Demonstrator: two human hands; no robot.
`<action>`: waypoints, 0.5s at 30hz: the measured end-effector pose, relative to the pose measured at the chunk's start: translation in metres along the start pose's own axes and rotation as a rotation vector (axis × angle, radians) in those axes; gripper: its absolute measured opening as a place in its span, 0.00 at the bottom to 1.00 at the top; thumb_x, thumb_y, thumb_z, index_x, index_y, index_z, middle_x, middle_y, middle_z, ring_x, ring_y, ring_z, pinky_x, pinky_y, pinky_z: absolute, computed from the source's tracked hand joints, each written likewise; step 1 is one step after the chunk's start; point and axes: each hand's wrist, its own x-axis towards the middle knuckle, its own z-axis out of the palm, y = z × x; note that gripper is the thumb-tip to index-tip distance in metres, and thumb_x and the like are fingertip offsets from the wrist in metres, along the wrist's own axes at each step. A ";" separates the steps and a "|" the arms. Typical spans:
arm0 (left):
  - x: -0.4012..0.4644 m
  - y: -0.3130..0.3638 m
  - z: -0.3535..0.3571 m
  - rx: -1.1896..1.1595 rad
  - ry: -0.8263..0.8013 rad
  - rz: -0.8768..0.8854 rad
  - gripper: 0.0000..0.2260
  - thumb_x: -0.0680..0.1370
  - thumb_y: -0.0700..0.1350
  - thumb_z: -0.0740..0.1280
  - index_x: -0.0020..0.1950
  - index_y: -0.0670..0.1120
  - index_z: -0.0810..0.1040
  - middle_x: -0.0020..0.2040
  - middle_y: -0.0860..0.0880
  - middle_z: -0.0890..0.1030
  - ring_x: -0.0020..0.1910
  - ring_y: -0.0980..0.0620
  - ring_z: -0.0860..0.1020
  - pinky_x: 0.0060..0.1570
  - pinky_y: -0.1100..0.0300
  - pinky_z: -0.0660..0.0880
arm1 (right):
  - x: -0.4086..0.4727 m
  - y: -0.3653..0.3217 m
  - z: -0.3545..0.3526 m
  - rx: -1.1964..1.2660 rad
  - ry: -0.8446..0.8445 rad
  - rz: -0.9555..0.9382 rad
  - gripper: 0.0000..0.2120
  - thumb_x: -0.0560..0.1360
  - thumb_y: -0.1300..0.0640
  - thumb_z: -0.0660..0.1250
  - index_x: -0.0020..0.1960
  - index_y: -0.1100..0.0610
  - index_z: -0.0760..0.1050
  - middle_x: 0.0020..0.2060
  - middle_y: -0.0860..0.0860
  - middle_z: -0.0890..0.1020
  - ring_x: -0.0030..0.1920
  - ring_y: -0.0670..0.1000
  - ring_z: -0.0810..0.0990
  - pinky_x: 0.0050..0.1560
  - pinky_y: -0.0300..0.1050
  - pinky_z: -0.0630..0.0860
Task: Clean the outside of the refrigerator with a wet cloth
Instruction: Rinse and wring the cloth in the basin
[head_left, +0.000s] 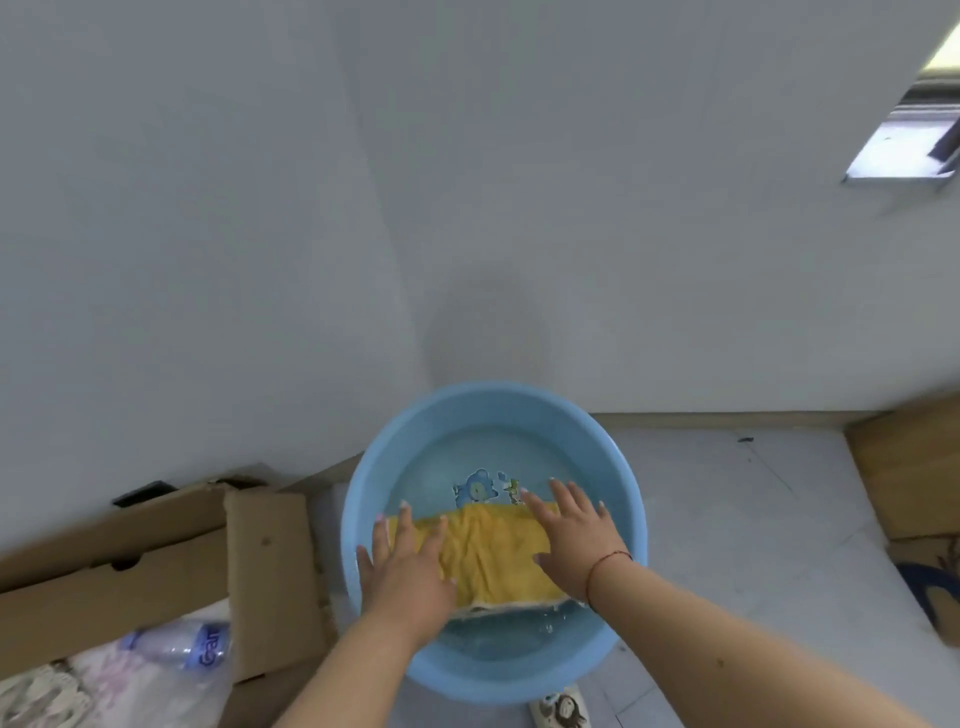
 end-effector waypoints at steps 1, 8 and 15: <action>0.009 0.000 0.011 0.043 -0.038 0.003 0.32 0.80 0.55 0.57 0.79 0.58 0.43 0.79 0.45 0.34 0.76 0.38 0.33 0.73 0.38 0.38 | 0.008 -0.001 0.009 -0.089 -0.047 -0.053 0.36 0.79 0.46 0.60 0.77 0.42 0.39 0.77 0.52 0.41 0.77 0.57 0.39 0.73 0.64 0.45; 0.050 -0.011 0.067 0.220 -0.241 -0.042 0.33 0.80 0.62 0.52 0.78 0.59 0.35 0.78 0.43 0.31 0.74 0.36 0.30 0.72 0.37 0.34 | 0.051 0.002 0.061 -0.418 -0.177 -0.162 0.32 0.79 0.40 0.52 0.75 0.38 0.35 0.76 0.51 0.34 0.74 0.61 0.30 0.66 0.73 0.30; 0.088 -0.014 0.091 0.070 -0.326 -0.070 0.34 0.80 0.64 0.52 0.79 0.57 0.37 0.79 0.46 0.33 0.78 0.37 0.40 0.76 0.43 0.42 | 0.084 0.027 0.062 -0.207 -0.268 0.035 0.32 0.80 0.50 0.57 0.76 0.38 0.41 0.77 0.49 0.44 0.76 0.61 0.41 0.71 0.64 0.55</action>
